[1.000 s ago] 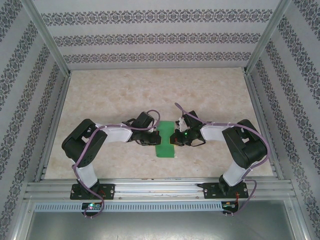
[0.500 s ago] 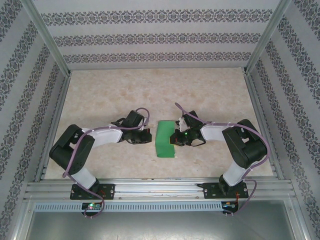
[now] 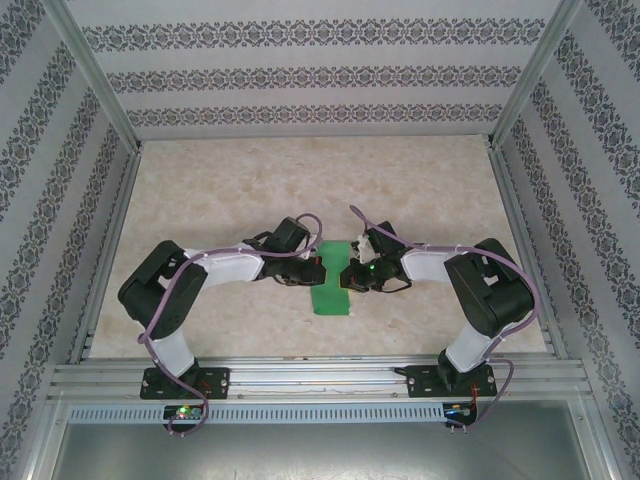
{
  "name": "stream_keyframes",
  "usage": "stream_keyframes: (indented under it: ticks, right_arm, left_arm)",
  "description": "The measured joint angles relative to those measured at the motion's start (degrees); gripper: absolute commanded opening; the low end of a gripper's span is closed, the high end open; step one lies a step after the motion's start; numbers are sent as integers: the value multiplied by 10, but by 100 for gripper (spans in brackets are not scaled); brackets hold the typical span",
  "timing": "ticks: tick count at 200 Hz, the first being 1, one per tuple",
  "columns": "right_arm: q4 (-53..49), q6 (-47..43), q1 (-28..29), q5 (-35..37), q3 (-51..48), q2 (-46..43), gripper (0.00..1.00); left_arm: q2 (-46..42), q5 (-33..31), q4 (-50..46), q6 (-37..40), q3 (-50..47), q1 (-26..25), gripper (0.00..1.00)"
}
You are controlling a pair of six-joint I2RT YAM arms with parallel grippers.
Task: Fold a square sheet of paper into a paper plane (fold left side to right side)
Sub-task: Hold the square sheet of paper at the center of the table.
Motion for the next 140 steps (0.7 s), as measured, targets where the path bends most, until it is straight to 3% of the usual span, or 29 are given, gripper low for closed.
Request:
stream_keyframes:
  ticks: [140]
  right_arm:
    - [-11, 5, 0, 5, 3, -9, 0]
  left_arm:
    - [33, 0, 9, -14, -1, -1, 3]
